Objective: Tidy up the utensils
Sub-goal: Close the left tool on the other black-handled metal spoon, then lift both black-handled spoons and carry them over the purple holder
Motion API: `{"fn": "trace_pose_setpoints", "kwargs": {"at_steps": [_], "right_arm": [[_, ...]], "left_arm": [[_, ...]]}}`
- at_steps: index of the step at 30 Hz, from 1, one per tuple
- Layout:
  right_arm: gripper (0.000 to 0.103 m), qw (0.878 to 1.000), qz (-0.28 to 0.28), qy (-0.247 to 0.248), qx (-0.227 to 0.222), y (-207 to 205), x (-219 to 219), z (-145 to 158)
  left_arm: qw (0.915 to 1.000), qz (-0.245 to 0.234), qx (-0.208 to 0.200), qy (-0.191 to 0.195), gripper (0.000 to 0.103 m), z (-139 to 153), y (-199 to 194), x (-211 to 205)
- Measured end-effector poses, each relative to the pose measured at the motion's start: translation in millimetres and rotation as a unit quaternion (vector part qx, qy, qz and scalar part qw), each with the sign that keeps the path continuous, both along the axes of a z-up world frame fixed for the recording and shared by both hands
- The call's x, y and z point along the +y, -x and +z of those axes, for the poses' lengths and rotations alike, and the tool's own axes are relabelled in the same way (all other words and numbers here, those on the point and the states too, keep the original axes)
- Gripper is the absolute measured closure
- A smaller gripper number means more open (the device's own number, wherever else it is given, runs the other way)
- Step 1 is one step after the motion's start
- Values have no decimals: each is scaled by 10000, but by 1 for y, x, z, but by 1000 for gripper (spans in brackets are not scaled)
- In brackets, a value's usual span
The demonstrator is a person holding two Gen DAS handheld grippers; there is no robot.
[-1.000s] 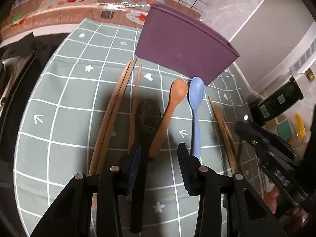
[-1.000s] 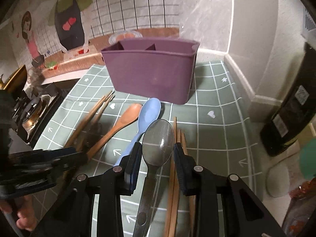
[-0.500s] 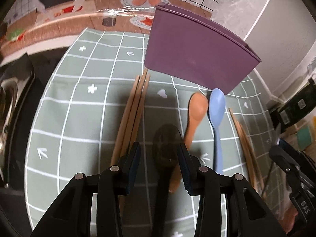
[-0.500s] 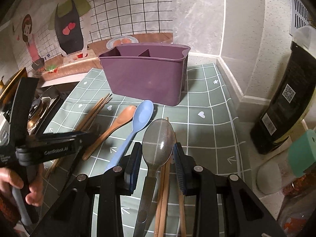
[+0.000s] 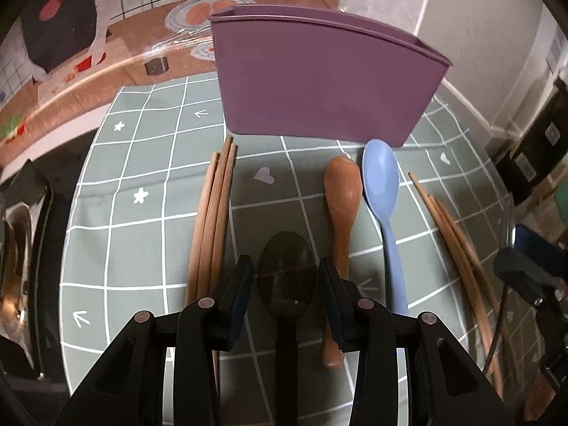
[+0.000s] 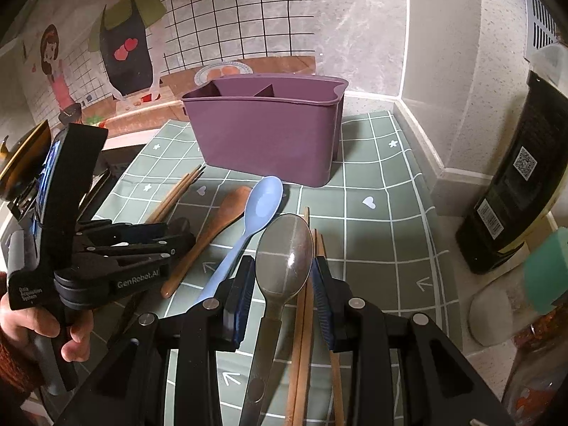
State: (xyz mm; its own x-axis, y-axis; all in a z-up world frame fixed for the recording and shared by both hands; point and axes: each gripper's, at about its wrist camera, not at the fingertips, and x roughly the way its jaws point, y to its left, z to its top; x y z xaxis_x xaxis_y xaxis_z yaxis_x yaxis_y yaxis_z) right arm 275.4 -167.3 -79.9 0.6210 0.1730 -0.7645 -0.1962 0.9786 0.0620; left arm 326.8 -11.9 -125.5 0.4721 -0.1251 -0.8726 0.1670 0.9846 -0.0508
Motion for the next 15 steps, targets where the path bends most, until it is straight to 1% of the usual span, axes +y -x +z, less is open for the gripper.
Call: {"fn": "trace_pose_setpoints", "kwargs": {"at_steps": [2,4,5,6,8,10,15], "right_arm": [[72,10000,4,-1,-3,1,1,0],[72,10000,-7,5,-10,1,1,0],[72,10000,-13,13,-23,1,1,1],[72,10000,-14,23,-41,2,1,1],[72,10000,-15,13,-84,3,2,3],[72,9999,-17,-18,-144,5,2,7],[72,9995,10,-88,-303,9,1,19]], "left_arm": [[9997,-128,-47,-208,63,-1,2,-4],[9998,-130,-64,-155,64,-3,3,-2],[9999,-62,-67,-117,68,-3,2,0],[9999,1,-68,-79,69,-4,2,3],[9996,127,-53,243,69,-3,3,12],[9981,247,-200,528,70,4,10,20],[9928,366,-714,884,70,35,31,34]]}}
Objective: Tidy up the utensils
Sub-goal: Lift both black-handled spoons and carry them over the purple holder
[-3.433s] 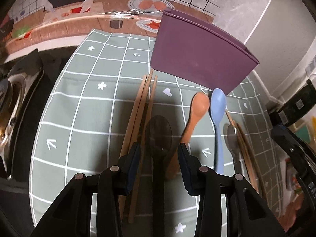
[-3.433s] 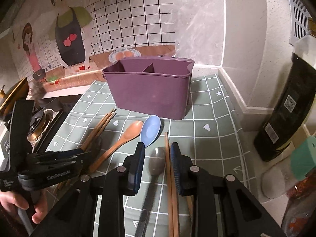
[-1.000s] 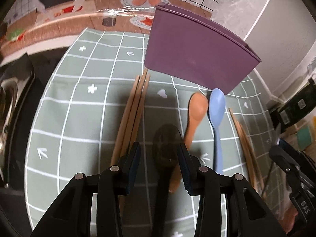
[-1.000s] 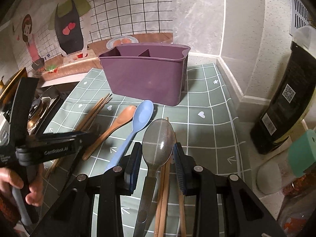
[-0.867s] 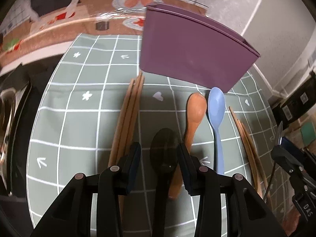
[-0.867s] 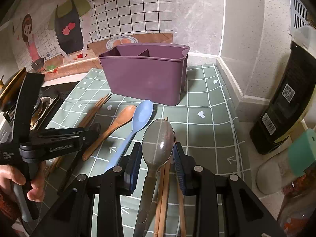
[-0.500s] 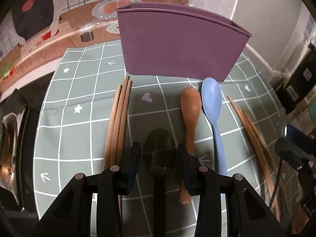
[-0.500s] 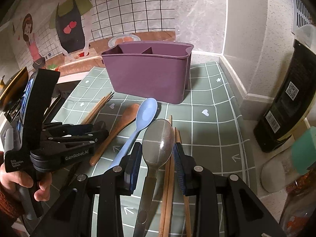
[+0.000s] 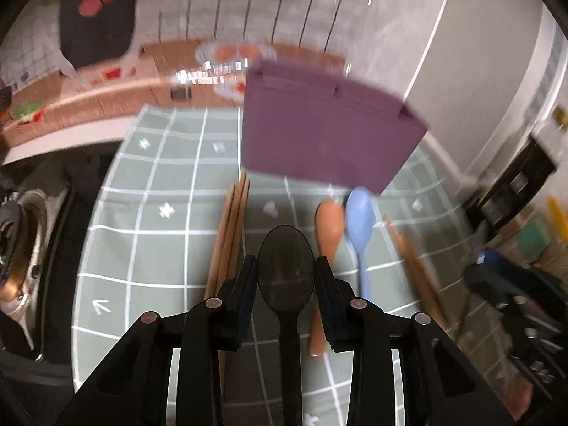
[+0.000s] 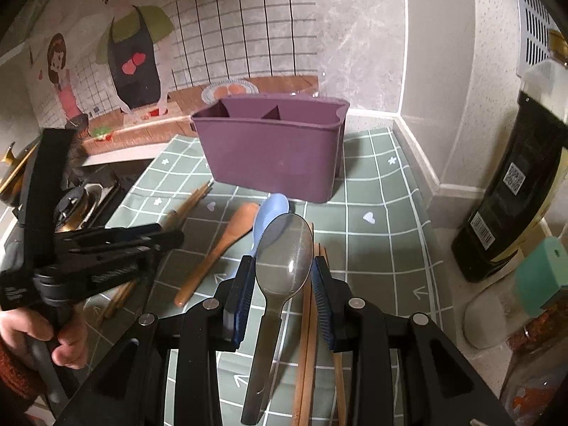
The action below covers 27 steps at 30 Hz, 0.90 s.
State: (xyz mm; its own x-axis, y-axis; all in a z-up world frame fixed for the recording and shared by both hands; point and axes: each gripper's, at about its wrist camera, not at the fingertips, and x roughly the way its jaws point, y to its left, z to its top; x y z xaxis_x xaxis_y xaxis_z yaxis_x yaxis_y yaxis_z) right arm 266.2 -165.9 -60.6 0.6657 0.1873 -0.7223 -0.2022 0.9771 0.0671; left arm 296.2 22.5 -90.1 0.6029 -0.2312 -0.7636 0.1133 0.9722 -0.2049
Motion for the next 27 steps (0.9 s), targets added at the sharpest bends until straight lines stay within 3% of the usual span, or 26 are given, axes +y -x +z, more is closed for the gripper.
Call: {"fn": "trace_pose_setpoints", "kwargs": {"at_steps": [10,15,18,22,24,27], "right_arm": [[73,9994,115,119,-296,5,9,19],[73,9976,7,67,-695,5,7,49],[73,9920,-32,165,-1255,-4,7,94],[73,9747,-260,186,-2212,-26,2,177],[73,9679,-371,167,-2481,-40,0,203],[73,9623,-553,188,-2657,-65,-3,222]], "left_arm": [[9975,134,-600,348,70,50,24,12],[9917,161,-1162,517,70,96,19,15],[9836,84,-1638,746,70,149,0,17],[9592,270,-2675,870,70,218,-25,15],[9470,341,-3026,1024,70,236,-40,13],[9391,557,-3201,1120,70,239,-63,13]]}}
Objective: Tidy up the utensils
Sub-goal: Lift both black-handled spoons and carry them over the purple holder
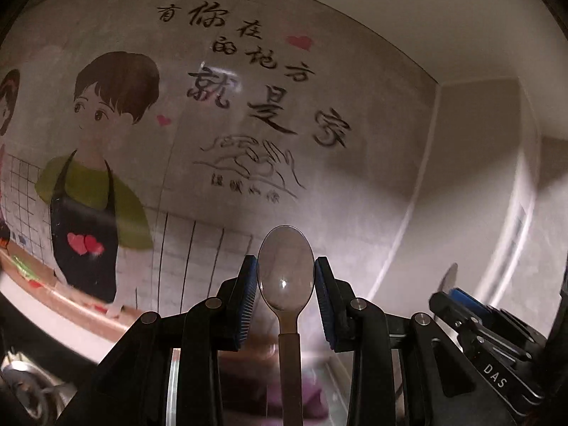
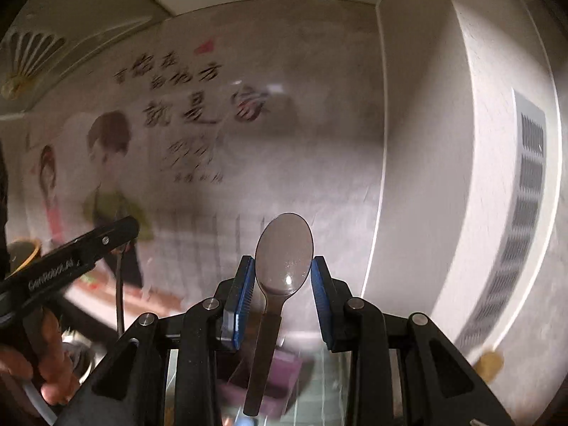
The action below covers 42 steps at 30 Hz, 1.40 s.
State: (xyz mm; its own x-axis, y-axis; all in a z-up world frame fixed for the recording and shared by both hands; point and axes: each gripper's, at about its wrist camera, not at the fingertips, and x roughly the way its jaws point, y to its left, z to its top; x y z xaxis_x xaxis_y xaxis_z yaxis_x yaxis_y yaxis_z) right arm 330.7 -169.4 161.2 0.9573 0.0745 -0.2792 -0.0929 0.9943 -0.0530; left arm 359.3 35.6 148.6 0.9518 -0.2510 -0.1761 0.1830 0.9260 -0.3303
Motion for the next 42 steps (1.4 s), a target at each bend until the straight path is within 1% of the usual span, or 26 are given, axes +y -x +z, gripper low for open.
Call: {"fn": "trace_pose_setpoints", "kwargs": {"at_steps": [3,6,9,11,15,18,20,23,29,33,37,40,42], "right_arm": [[73,9999,-159,-12,14,-24,-4,-5],[73,9994,-261,-93,193,-49,-7,-27],[73,9986,-350,-116,366,-68,-5,-50],[73,9980,-337,-176,513,-79,-7,-63],[73,9956,-469,-185,788,-100,-5,-93],[73,9936,-451,-207,1014,-115,-1,-113],[73,9926,-407,-176,1134,-122,3,-124],[73,9903,-297,-128,1350,-124,7,-138],[73,9837,5,-198,1789,-118,7,-161],[73,9810,104,-169,1930,-111,10,-169],[73,9766,228,-182,2132,-108,11,-178],[73,9714,319,-301,2335,-108,10,-188],[72,9676,390,-346,2470,-111,9,-192]], "left_arm": [[9997,193,-130,-23,70,-14,-21,-4],[9993,342,-58,-107,70,-35,-42,-8],[9989,425,102,-156,70,-59,-61,-13],[9982,469,324,-163,70,-78,-77,-13],[9964,529,645,-162,70,-108,-96,-13],[9949,623,743,-290,70,-123,-104,-16],[9937,599,908,-283,70,-134,-109,-16],[9926,470,1086,-285,70,-145,-113,-14],[9891,157,1439,-262,70,-167,-105,-12],[9871,85,1534,-461,69,-175,-92,-13],[9820,-29,1804,-554,69,-186,-84,-17],[9775,-107,2033,-549,69,-184,-81,-15],[9759,-141,2118,-497,69,-181,-82,-14]]}}
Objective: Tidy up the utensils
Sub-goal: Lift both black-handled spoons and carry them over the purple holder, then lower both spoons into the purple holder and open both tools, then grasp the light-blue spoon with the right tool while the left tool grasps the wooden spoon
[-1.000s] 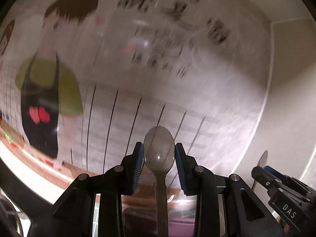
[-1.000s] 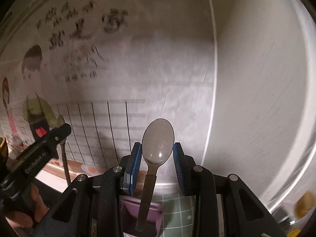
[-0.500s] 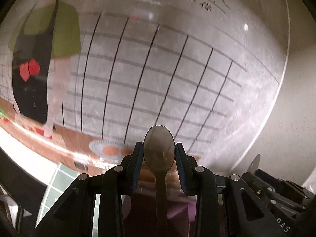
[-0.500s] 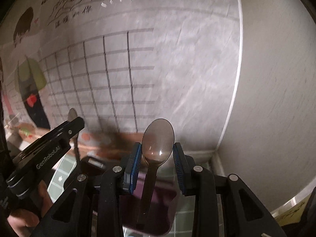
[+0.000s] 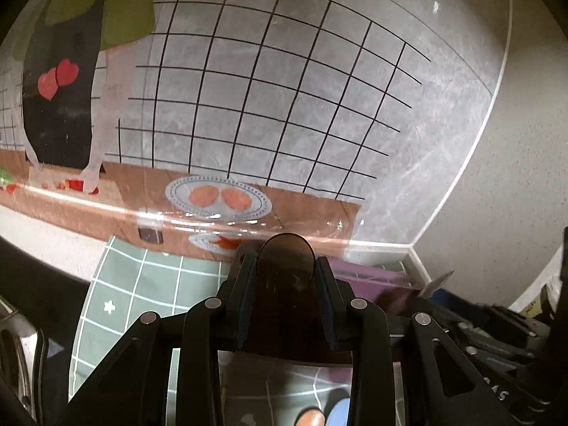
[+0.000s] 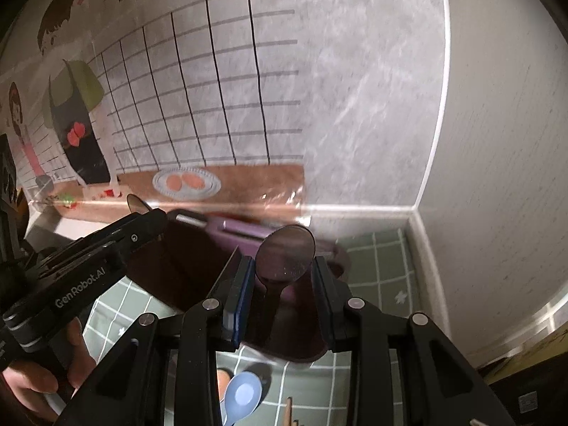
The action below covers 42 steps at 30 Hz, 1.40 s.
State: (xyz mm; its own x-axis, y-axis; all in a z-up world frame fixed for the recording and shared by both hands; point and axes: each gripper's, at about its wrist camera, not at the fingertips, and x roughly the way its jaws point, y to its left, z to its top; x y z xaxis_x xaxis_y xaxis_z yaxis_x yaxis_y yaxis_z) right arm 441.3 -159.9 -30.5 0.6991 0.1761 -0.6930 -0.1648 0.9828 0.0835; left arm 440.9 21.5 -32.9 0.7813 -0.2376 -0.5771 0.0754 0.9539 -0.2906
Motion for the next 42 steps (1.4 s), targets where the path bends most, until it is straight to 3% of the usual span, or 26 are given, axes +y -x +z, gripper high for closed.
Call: {"fn": "trace_pose_setpoints", "kwargs": {"at_steps": [5,13,16,21,25,30,32,35,38,42], "right_arm": [[72,9998,174,11,84,3,-2,1],[72,9998,87,53,-145,28,-7,25],[70,9997,99,-11,-212,40,-9,33],[69,9997,27,69,-244,56,-12,41],[65,9993,-73,235,-273,71,-17,45],[60,9989,-129,401,-194,87,-14,37],[54,9977,-151,631,-176,92,-7,27],[53,9965,-129,820,-26,95,4,9],[53,9973,-96,650,334,93,9,-12],[53,9962,-60,33,863,89,11,-35]], "left_arm": [[9999,-53,127,68,69,9,3,4],[9998,96,-180,70,68,38,27,17],[9999,0,-164,30,60,42,26,15],[9999,107,-88,36,59,41,15,16],[9993,248,-137,-240,57,40,27,20],[9960,231,-192,-843,57,36,69,23],[9950,208,-74,-972,57,30,83,25],[9948,81,209,-993,57,16,106,28],[9943,101,286,-1019,57,5,123,30],[9940,286,340,-995,57,-8,147,36]]}}
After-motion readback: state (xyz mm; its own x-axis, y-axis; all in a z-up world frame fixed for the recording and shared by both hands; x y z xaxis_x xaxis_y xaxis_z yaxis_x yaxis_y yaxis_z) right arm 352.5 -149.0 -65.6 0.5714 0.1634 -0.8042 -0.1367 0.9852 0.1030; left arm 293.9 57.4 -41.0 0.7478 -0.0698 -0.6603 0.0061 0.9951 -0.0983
